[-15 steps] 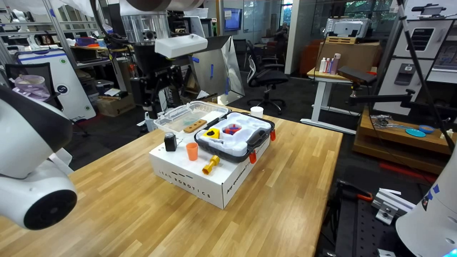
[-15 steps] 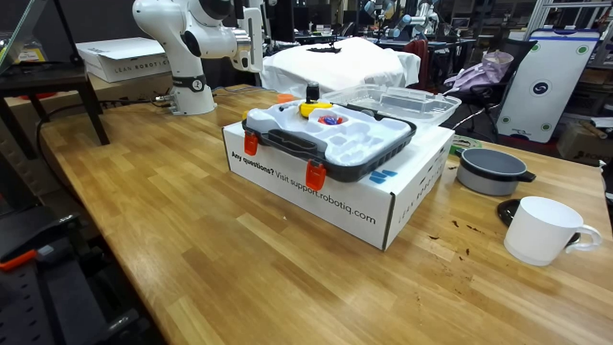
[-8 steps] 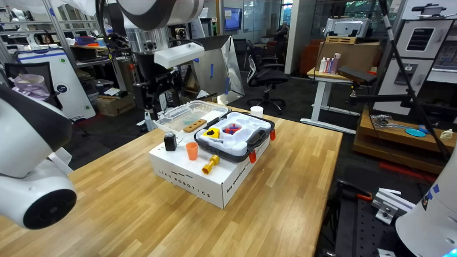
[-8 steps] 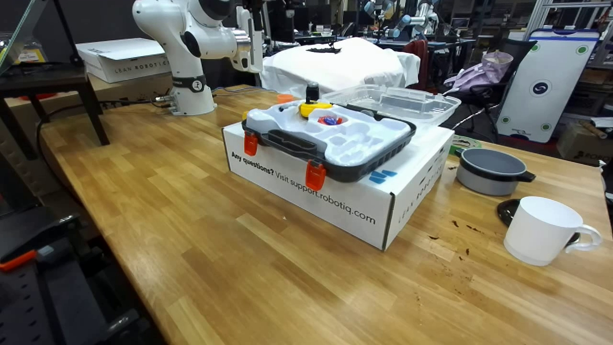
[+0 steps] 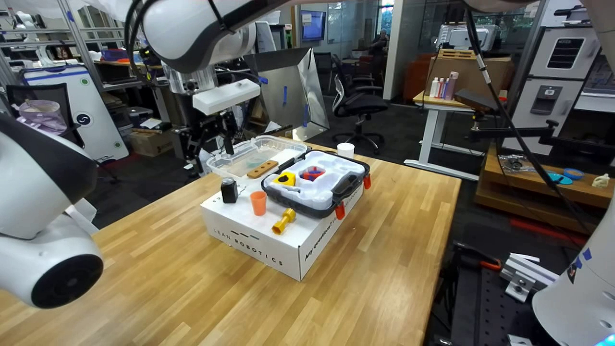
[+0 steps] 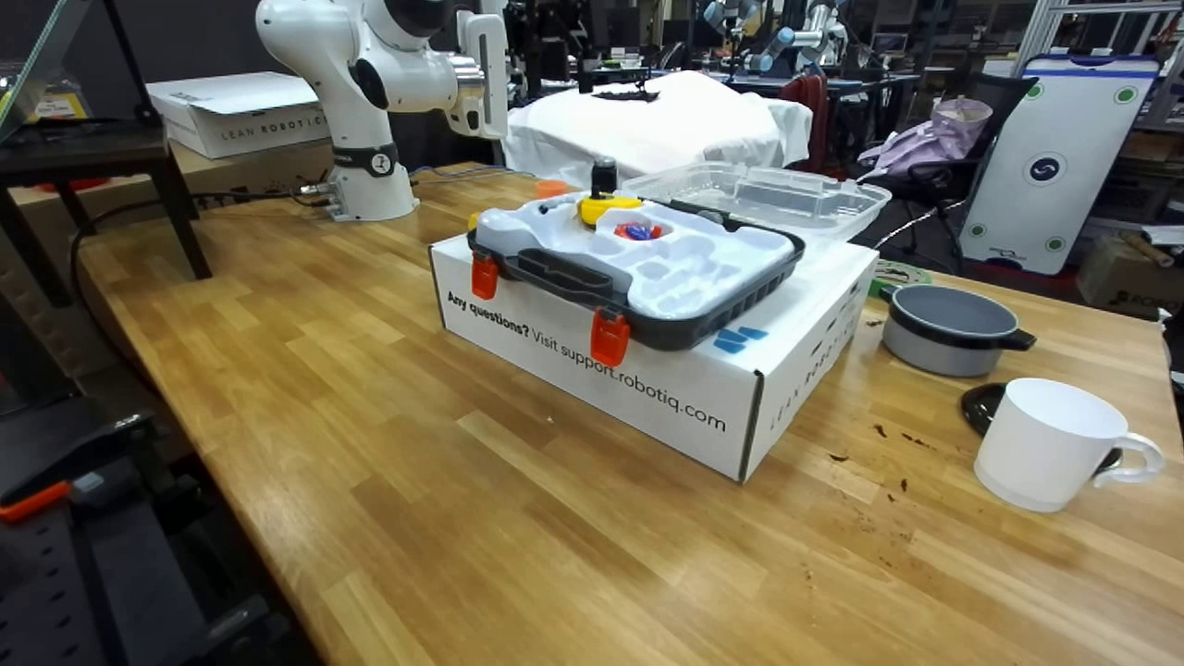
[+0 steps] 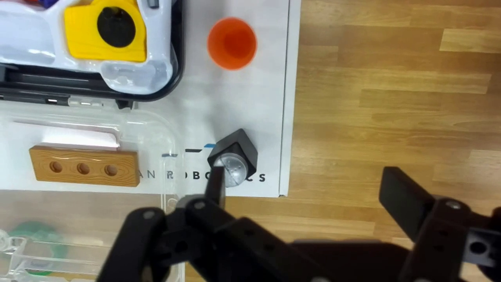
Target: Pick up the black salt cellar from the box and put it on the table.
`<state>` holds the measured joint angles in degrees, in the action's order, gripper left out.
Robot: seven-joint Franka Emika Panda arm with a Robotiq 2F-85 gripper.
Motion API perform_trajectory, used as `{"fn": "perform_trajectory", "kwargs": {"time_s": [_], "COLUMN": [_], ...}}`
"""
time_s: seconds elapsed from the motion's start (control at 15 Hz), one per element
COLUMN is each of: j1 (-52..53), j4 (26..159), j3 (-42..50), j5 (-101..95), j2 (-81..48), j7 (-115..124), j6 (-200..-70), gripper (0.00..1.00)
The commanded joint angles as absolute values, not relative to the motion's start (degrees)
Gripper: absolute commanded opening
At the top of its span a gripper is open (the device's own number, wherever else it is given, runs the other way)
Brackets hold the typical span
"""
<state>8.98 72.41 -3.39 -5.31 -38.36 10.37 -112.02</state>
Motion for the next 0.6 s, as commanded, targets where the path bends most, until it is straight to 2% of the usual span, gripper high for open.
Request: {"fn": "perform_trajectory", "kwargs": {"time_s": [0.0, 0.53], "j1": [9.6, 9.1], "j4": [65.5, 62.4], "j3": [-1.6, -0.6], "j5": [-5.0, -4.3], "j2": [-42.2, -44.9], "j7": [12.4, 14.9], "j6": [-108.4, -105.4], "gripper": [1.00, 1.00]}}
